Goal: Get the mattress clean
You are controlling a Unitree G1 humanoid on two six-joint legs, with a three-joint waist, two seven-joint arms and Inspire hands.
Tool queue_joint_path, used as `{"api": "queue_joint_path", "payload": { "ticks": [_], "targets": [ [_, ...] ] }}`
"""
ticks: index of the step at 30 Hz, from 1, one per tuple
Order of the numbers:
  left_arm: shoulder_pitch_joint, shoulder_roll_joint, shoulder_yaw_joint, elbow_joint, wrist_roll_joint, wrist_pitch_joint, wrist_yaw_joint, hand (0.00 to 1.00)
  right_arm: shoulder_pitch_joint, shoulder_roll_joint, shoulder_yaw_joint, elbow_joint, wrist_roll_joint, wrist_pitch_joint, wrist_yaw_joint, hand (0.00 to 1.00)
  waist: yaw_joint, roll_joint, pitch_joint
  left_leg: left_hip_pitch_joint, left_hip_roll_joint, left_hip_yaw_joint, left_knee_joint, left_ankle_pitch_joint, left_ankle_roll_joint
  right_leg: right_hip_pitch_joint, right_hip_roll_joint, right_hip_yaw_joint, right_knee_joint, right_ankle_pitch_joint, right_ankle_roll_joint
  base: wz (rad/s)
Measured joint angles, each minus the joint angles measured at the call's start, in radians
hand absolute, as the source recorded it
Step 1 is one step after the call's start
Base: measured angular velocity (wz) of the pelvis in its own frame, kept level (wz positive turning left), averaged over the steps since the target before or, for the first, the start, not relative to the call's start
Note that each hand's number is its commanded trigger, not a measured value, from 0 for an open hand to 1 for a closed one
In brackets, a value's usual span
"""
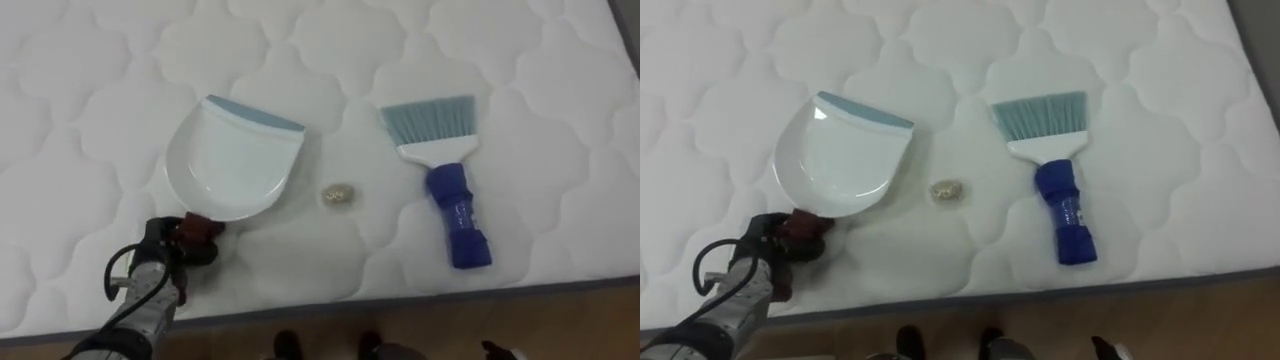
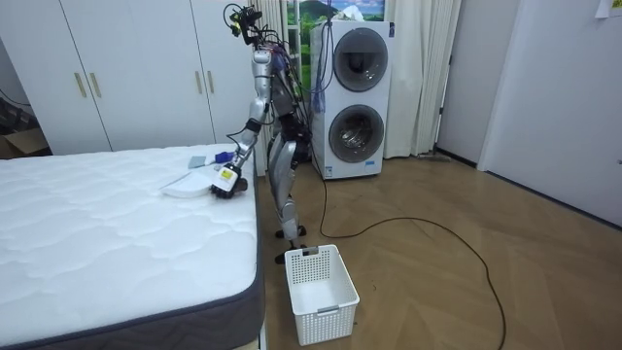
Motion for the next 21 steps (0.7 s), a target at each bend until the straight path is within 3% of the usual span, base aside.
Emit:
{"api": "queue_joint_path", "payload": {
  "ticks": [10,13,15,19,21],
  "targets": [
    [-0.016,0.065,-0.007,-0.035,0.136,-0.015,0.083,1.00,0.013,-0.017,-0.016,0.000,0.080,-0.063,-0.030,0.00,0.001,0.015,0.0020,-0.005,0.005,-0.001,0.003,-0.001,0.001,0.001,0.003,-0.007,-0.003,0.001,-0.002,0.01],
    [-0.014,0.084,-0.007,-0.064,0.184,-0.030,0.112,1.00,0.002,-0.020,-0.065,0.005,0.114,-0.076,-0.029,0.00,0.009,0.019,0.0010,-0.002,0.005,0.001,0.003,-0.001,0.001,0.002,0.004,0.000,-0.002,0.001,-0.002,-0.03],
    [0.007,0.108,-0.007,-0.121,0.216,-0.033,0.115,1.00,-0.005,-0.024,-0.096,0.006,0.125,-0.082,-0.029,0.00,0.009,0.022,0.0001,0.000,0.007,0.003,0.003,-0.001,0.001,0.002,0.005,0.002,-0.002,0.001,-0.003,-0.03],
    [0.035,0.113,-0.009,-0.188,0.233,-0.039,0.121,1.00,-0.015,-0.039,-0.129,0.011,0.181,-0.081,-0.029,0.00,0.024,0.034,-0.0055,0.004,0.006,0.006,0.000,-0.001,0.001,0.003,0.004,0.002,-0.001,0.002,-0.003,-0.01],
    [0.077,0.127,-0.040,-0.221,0.234,-0.045,0.117,1.00,-0.029,-0.046,-0.155,0.016,0.241,-0.081,-0.031,0.00,0.027,0.035,-0.0064,0.023,0.007,0.017,-0.004,-0.001,0.001,0.018,0.004,0.003,-0.002,0.001,-0.004,-0.07]
  ]
}}
